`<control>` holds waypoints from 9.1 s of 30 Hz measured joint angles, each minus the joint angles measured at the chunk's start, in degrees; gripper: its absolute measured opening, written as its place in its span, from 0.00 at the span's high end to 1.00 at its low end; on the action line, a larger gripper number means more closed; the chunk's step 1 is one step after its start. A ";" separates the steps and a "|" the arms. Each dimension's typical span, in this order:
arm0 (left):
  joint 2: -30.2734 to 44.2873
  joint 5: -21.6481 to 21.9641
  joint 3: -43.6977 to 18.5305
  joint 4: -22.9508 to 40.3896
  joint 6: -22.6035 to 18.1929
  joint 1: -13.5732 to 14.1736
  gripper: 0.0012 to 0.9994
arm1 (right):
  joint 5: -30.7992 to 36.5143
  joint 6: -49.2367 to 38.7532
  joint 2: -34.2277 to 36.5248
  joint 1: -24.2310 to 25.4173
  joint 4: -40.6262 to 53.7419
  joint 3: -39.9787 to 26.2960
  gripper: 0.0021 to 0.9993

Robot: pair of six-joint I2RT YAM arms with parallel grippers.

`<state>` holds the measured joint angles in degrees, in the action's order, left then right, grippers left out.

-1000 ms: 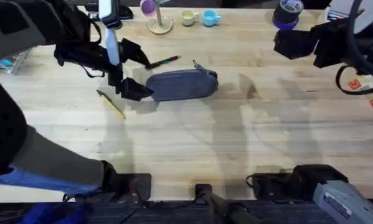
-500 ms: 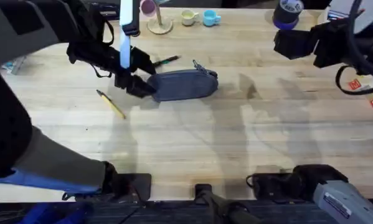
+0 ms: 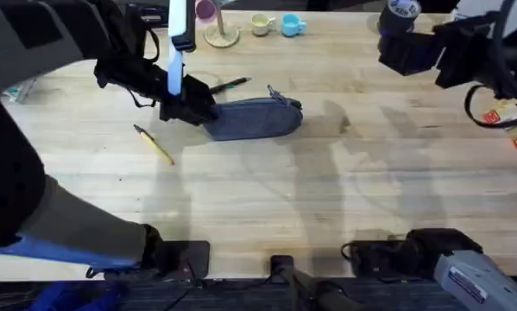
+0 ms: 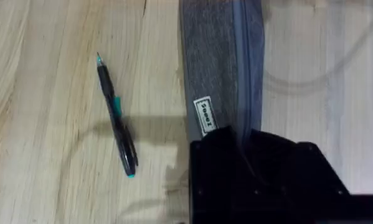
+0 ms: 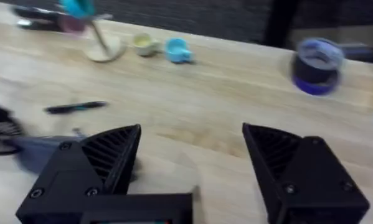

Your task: Unzip the bag, pick up the pens from the table one at a time and place them inside, then zip the bag closed.

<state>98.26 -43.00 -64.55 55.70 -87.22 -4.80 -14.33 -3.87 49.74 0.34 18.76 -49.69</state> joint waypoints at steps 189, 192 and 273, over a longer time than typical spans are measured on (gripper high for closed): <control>0.00 2.12 -0.02 -0.28 -0.01 -0.87 0.96 | -21.73 -17.92 50.93 -32.90 14.64 -30.32 0.97; 0.00 2.12 -0.02 -0.46 -0.02 -0.87 0.96 | -22.05 -18.10 50.93 -33.30 13.41 -30.32 0.97; 0.00 1.06 -0.42 -0.66 -0.41 -0.37 0.01 | -5.99 -5.40 41.72 -30.53 13.41 -32.02 0.00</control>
<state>98.26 -41.94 -64.97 55.05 -87.63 -5.17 -20.33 -9.27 91.46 -30.20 32.16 -81.71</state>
